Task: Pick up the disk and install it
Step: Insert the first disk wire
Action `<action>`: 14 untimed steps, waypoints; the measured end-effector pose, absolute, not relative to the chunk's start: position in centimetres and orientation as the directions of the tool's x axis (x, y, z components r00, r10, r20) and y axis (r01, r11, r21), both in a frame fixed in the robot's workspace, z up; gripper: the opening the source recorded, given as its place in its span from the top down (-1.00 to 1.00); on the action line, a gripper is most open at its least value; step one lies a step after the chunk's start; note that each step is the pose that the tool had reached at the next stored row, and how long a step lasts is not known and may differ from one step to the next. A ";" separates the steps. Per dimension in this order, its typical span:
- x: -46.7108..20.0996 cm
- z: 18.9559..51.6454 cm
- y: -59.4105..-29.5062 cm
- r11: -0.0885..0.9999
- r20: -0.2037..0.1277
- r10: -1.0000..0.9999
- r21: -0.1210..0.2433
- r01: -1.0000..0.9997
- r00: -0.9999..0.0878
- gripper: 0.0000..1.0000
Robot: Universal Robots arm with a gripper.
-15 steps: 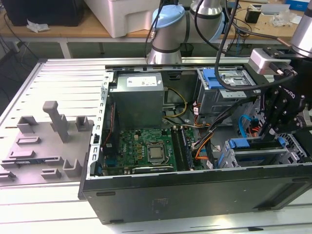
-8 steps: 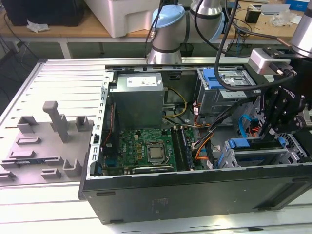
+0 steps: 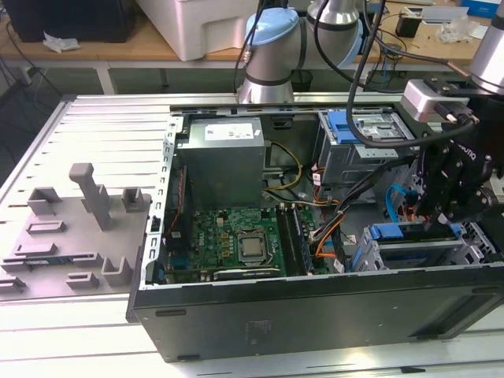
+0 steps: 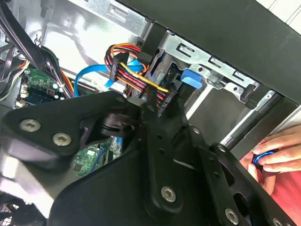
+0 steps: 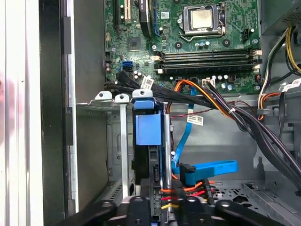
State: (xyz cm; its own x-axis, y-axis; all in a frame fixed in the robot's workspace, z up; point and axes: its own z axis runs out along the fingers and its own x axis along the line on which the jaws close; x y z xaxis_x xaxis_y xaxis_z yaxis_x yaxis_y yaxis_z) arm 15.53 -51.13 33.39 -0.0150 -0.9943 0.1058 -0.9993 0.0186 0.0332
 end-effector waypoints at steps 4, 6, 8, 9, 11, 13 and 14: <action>15.5 33.6 -51.1 0.019 0.107 -0.994 0.033 -0.999 -0.015 0.26; 15.5 33.6 -51.1 0.019 0.108 -0.994 0.033 -0.999 -0.015 0.26; 15.5 33.6 -51.1 0.019 0.108 -0.994 0.033 -0.999 -0.015 0.26; 15.5 33.6 -51.1 0.019 0.108 -0.994 0.033 -0.999 -0.015 0.26; 15.5 33.8 -51.1 0.019 0.108 -0.994 0.033 -0.999 -0.015 0.26; 15.5 34.0 -51.1 0.019 0.108 -0.994 0.033 -0.999 -0.015 0.26; 15.5 34.1 -51.1 0.019 0.108 -0.994 0.033 -0.999 -0.015 0.26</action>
